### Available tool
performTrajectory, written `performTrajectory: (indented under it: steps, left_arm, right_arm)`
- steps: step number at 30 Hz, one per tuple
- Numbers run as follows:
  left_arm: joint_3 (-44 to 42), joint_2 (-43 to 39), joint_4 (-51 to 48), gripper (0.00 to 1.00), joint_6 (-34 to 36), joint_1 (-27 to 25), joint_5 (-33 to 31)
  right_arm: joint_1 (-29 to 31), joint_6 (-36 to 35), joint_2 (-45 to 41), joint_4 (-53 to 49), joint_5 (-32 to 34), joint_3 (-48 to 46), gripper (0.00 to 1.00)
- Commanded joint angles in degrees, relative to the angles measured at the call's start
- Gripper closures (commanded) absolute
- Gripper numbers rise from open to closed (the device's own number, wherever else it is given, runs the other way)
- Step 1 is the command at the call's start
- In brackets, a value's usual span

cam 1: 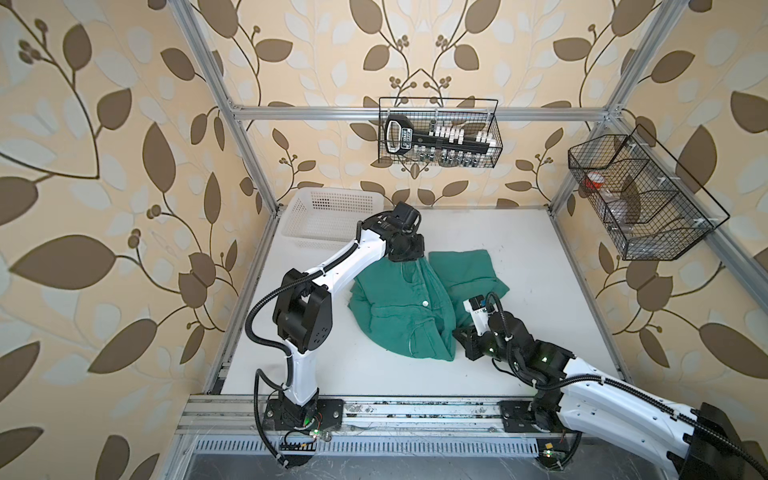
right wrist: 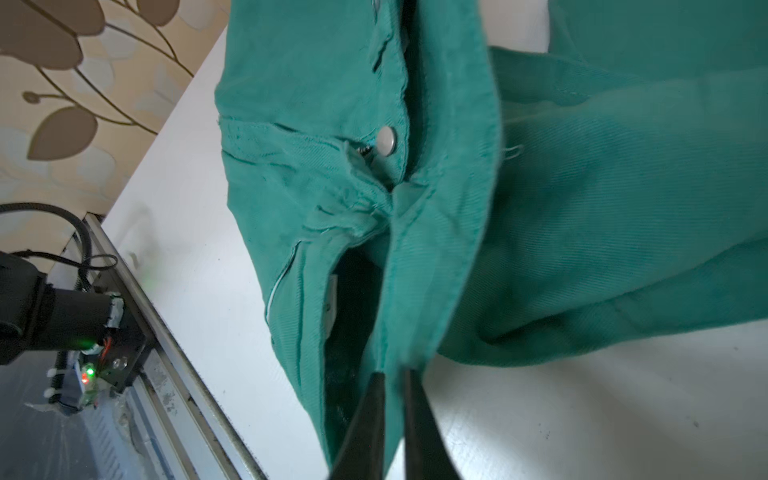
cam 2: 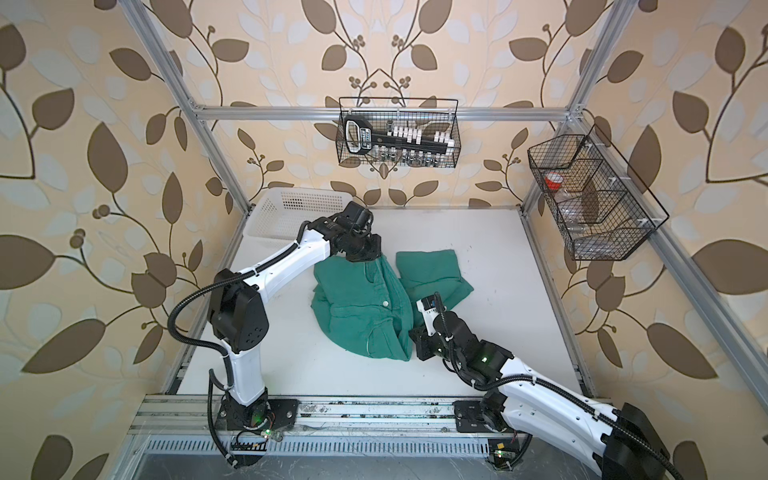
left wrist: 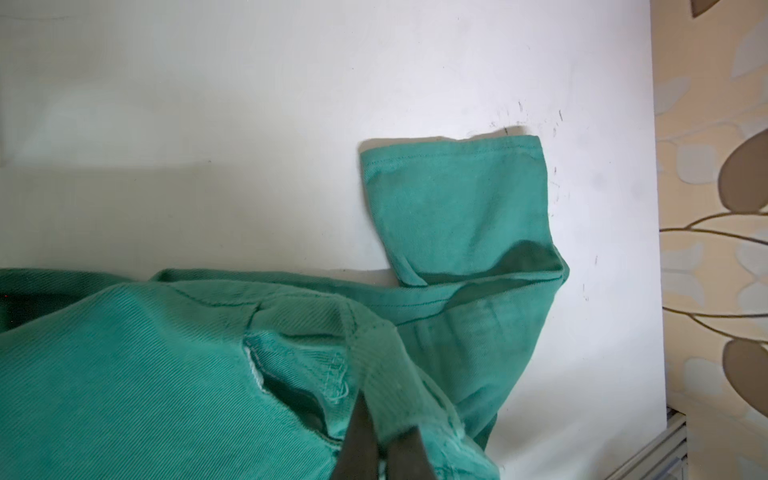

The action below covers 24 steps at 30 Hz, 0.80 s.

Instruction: Fold and stack the trousers

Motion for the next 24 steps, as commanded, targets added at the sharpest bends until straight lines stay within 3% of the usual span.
performTrajectory:
  steps: [1, 6, 13, 17, 24]
  left_arm:
    - [2.77, 0.42, 2.04, 1.00, -0.74, -0.75, 0.71]
    - [2.96, 2.10, 2.22, 1.00, -0.22, -0.70, 1.01]
    - [2.41, 2.74, 2.57, 1.00, 0.40, -0.75, 1.89]
    - [2.35, 2.93, 2.57, 1.00, 0.68, -0.62, 1.50]
    - [3.26, 3.23, 2.09, 1.00, 0.50, -0.62, 2.53]
  right_arm:
    - [-0.12, -0.71, 1.52, 6.27, -2.75, -2.30, 0.74]
    - [0.58, -2.35, 4.31, 10.00, -5.91, -3.85, 0.47]
    - [2.10, -2.01, 3.55, -0.37, 4.35, -2.49, 0.26]
    - [4.22, 2.84, 3.35, 5.76, 2.04, -7.27, 0.21]
    - [5.94, 1.64, 12.28, 15.65, -1.58, -7.20, 0.20]
